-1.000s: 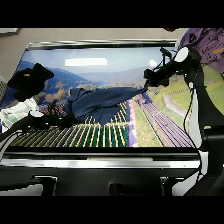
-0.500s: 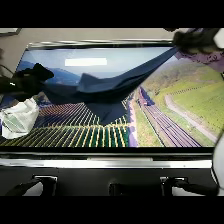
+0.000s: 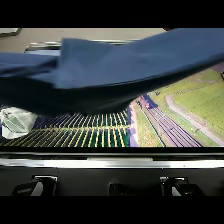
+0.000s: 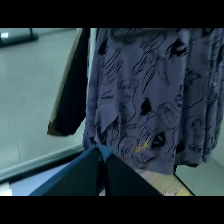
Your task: Fold the clothes and pants, and hang the long-sleeved shirts on hangers.
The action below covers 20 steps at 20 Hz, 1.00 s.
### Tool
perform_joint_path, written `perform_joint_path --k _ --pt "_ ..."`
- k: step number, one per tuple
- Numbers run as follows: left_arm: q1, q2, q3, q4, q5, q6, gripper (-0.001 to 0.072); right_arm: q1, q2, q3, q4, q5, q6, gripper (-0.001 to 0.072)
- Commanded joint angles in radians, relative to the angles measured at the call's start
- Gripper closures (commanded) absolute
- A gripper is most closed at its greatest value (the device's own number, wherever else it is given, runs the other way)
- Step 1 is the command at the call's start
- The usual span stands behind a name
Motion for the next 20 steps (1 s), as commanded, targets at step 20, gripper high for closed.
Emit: perform_joint_path --k 20 --pt "-0.192 -0.997 -0.115 -0.183 0.097 0.079 0.0430 0.001 -0.956 -0.001 0.511 0.369 0.002 0.0683"
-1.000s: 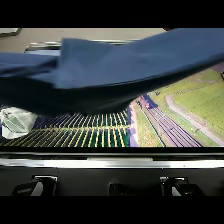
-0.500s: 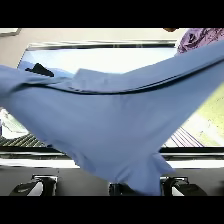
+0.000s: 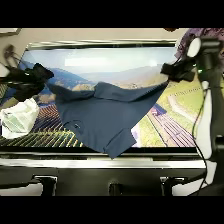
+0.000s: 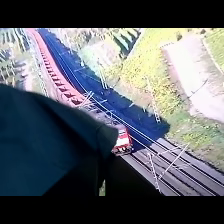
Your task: Fold the clothes and pants, and hang the long-sleeved shirts on hangers.
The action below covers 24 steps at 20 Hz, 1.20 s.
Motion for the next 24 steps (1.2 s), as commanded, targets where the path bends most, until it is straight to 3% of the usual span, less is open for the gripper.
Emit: perform_joint_path --k 1,2,3,4,5,10,13,19,24 --pt "-0.053 -0.111 -0.001 -0.013 0.019 0.002 0.0430 0.001 -0.089 0.001 0.035 0.005 -0.007 0.0683" --pt "-0.055 -0.110 -0.001 -0.013 0.016 0.002 0.0429 0.000 -0.087 0.001 0.034 -0.001 -0.008 0.0683" --pt "-0.051 -0.104 0.003 -0.013 0.001 0.002 0.0326 0.001 -0.086 0.001 0.030 -0.003 -0.012 0.0683" --pt "-0.042 -0.092 0.005 -0.013 -0.023 -0.005 0.0120 0.000 -0.085 0.001 0.029 0.000 -0.020 0.0683" --pt "-0.028 -0.072 0.005 -0.012 -0.060 -0.010 0.0007 0.001 -0.084 0.001 0.029 0.005 -0.030 0.0683" --pt "0.032 0.119 -0.064 0.106 -0.308 -0.010 0.0007 0.000 -0.071 0.001 0.029 0.031 -0.075 0.0683" --pt "0.049 0.371 -0.332 0.108 -0.301 -0.068 0.0007 0.000 -0.060 0.001 0.029 0.030 -0.079 0.0683" --pt "0.008 0.785 -0.896 -0.281 -0.190 -0.111 0.0007 0.000 -0.055 0.001 0.031 0.033 -0.082 0.0683" --pt "-0.143 0.839 -1.159 -0.480 -0.011 -0.114 0.0007 0.000 -0.055 0.001 0.029 0.049 -0.083 0.0683"
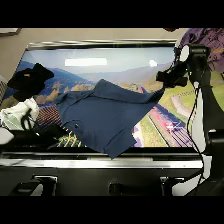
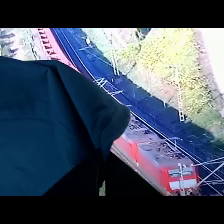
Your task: Fold the clothes and pants, and hang the long-sleeved shirts on hangers.
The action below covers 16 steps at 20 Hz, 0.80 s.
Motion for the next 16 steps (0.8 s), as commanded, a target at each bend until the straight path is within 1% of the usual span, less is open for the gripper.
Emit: perform_joint_path --k 1,3,5,10,14,16 --pt "-0.108 0.040 -0.183 -0.183 0.173 -0.010 0.0007 0.001 0.000 0.001 -0.003 0.014 -0.001 0.0683" --pt "-0.177 0.012 -0.228 -0.247 0.278 -0.010 0.0008 0.000 0.000 0.001 -0.003 0.018 -0.001 0.0683" --pt "-0.249 -0.051 -0.235 -0.293 0.341 -0.002 0.0007 0.000 0.000 0.001 -0.003 0.018 0.000 0.0682" --pt "-0.426 -0.245 -0.235 -0.530 0.494 0.147 0.0007 0.001 0.000 0.001 -0.003 0.028 0.000 0.0682" --pt "-0.467 -0.343 -0.235 -0.635 0.500 0.241 0.0009 0.000 0.000 0.001 -0.003 0.026 0.000 0.0683" --pt "-0.481 -0.361 -0.228 -0.666 0.504 0.268 0.0009 0.000 0.000 0.001 -0.004 0.026 0.000 0.0683"
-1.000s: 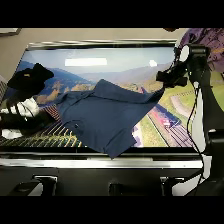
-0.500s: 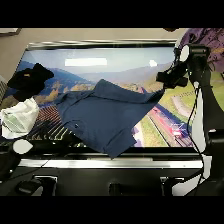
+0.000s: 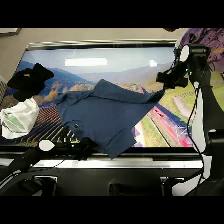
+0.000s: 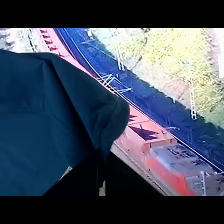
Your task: Fold the clothes and pants, and hang the long-sleeved shirts on hangers.
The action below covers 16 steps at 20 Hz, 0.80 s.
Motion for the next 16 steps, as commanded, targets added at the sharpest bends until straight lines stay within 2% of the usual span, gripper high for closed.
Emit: perform_joint_path --k 1,4,9,13,14,15,16 --pt "-0.041 -0.056 0.014 -0.086 0.026 0.066 0.0009 0.001 0.000 0.001 0.001 -0.001 0.000 0.0683" --pt "-0.071 -0.105 0.071 -0.086 0.045 0.066 0.0038 0.000 0.000 0.001 0.001 -0.005 0.000 0.0683" --pt "-0.115 -0.208 0.151 -0.091 0.018 0.060 0.0038 0.001 0.000 0.001 0.000 0.001 0.000 0.0683" --pt "-0.124 -0.215 0.153 -0.097 0.016 0.058 0.0041 0.000 0.002 0.001 -0.008 0.000 0.000 0.0683" --pt "-0.124 -0.216 0.153 -0.102 0.016 0.057 0.0072 0.001 0.003 0.001 -0.011 0.000 0.000 0.0683" --pt "-0.124 -0.218 0.153 -0.105 0.016 0.058 0.0199 0.001 0.004 0.001 -0.013 0.001 0.000 0.0683" --pt "-0.124 -0.219 0.153 -0.106 0.016 0.057 0.0361 0.000 0.004 0.001 -0.014 0.002 0.000 0.0683"
